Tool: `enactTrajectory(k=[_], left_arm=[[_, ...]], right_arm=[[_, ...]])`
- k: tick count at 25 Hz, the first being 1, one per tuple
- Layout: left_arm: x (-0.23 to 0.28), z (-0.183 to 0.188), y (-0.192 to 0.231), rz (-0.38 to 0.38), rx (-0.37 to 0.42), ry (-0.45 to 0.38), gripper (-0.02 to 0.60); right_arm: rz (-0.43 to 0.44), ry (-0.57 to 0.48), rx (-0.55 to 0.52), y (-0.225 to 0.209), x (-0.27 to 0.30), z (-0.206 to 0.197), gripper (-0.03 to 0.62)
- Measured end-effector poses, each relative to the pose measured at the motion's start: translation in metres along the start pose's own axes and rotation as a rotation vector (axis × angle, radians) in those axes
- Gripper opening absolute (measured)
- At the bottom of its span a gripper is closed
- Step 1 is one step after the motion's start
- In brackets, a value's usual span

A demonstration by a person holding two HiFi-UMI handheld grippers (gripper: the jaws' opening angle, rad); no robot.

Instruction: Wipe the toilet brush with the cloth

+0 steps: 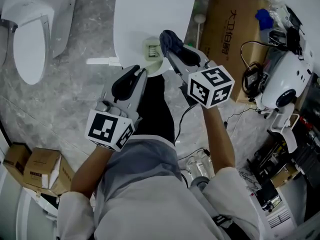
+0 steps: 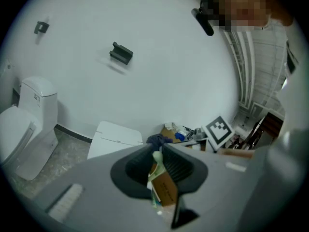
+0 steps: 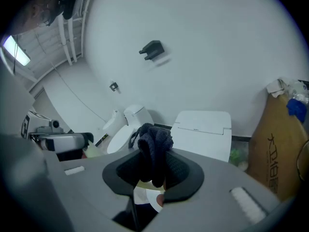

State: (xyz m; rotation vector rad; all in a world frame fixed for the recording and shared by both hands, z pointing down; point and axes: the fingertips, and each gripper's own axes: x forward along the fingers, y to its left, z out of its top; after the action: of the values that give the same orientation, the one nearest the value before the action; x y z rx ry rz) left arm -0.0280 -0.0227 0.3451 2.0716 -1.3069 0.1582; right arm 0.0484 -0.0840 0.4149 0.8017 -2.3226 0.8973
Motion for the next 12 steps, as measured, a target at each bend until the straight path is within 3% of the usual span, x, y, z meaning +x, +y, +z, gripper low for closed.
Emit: enactTrajectory(k=[12], left_arm=[[0.003,0.000,0.007,0.064,-0.035,-0.077,0.000]], right_arm=[[0.167,0.189,-0.062,-0.041,0.094,-0.041,0.094]])
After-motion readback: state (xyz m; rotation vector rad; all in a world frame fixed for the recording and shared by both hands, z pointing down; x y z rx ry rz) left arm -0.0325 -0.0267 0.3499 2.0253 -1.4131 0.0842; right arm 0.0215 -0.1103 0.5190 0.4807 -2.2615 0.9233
